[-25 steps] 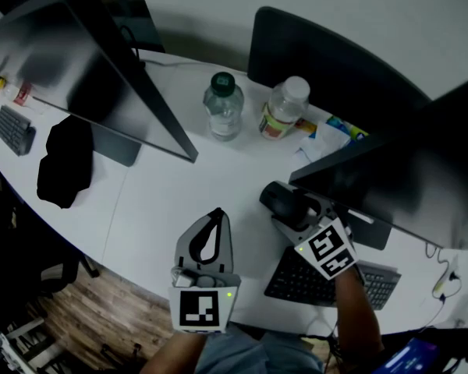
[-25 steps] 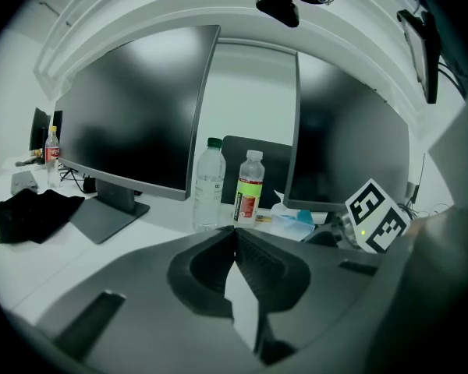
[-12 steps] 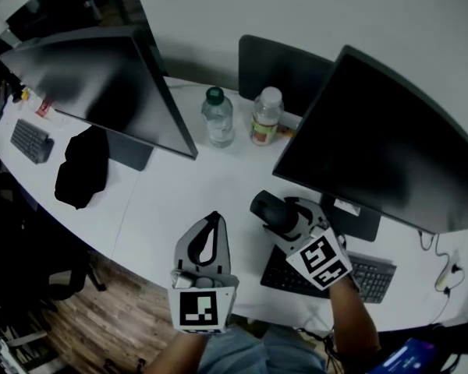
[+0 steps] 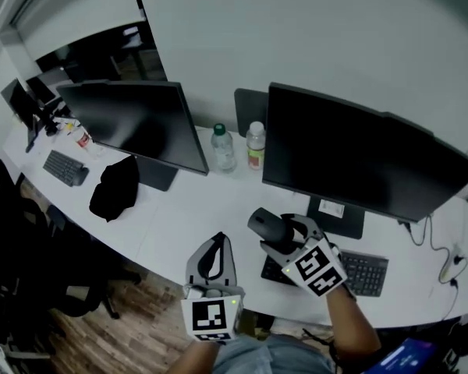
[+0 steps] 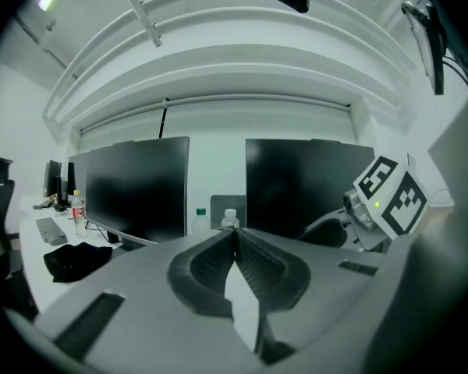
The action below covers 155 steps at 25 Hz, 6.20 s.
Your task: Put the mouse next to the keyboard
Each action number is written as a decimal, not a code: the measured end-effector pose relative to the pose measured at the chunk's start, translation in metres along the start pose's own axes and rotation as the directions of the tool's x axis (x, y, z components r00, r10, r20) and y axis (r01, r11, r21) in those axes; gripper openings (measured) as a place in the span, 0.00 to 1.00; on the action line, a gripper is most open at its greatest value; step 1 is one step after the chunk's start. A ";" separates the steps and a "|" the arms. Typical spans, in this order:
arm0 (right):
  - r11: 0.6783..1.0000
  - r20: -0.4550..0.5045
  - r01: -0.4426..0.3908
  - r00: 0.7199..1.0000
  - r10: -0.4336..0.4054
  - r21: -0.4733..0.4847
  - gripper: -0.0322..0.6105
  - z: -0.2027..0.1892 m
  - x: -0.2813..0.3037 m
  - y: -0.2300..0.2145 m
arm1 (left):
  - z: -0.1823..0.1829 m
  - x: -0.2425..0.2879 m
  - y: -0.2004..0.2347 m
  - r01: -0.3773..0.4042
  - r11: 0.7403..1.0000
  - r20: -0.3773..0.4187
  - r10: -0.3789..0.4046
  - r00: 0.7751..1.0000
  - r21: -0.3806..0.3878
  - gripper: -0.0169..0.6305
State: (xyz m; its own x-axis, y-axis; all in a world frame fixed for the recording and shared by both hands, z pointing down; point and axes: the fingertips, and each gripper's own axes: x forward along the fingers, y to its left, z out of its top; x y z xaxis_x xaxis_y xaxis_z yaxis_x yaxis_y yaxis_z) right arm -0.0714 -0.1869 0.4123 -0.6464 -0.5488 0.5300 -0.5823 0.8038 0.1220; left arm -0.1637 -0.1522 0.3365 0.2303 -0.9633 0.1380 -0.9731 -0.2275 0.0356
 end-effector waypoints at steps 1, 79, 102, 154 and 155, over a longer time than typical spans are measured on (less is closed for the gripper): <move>1.000 0.004 0.003 1.000 -0.003 -0.005 0.52 0.002 -0.004 0.004 | 0.004 -0.005 -0.001 -0.002 1.000 0.009 0.002 1.000 0.002 0.03; 0.591 -0.348 0.677 0.734 -0.583 0.439 0.52 -0.320 -0.354 -0.119 | -0.050 0.046 -0.448 0.732 0.678 -0.135 -0.721 0.680 0.067 0.03; 0.585 -0.439 0.634 0.773 -0.458 0.506 0.52 -0.400 -0.302 -0.125 | -0.116 0.078 -0.449 0.702 0.712 -0.296 -0.664 0.687 0.033 0.03; 0.541 0.226 0.765 0.492 -0.841 0.348 0.07 -0.032 -0.361 -0.110 | 0.138 0.014 -0.317 0.621 0.761 0.247 -0.648 0.720 0.187 0.03; 0.541 0.227 0.765 0.492 -0.841 0.349 0.07 -0.032 -0.362 -0.110 | 0.138 0.014 -0.318 0.621 0.761 0.249 -0.648 0.720 0.189 0.03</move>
State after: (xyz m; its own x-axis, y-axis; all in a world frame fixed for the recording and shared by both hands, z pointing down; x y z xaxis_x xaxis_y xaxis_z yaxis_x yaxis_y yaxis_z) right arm 0.2421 -0.0694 0.2340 0.0599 -0.9977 -0.0323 -0.9818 -0.0648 0.1786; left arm 0.1482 -0.1128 0.1904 0.7959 -0.5811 -0.1699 -0.5983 -0.7978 -0.0742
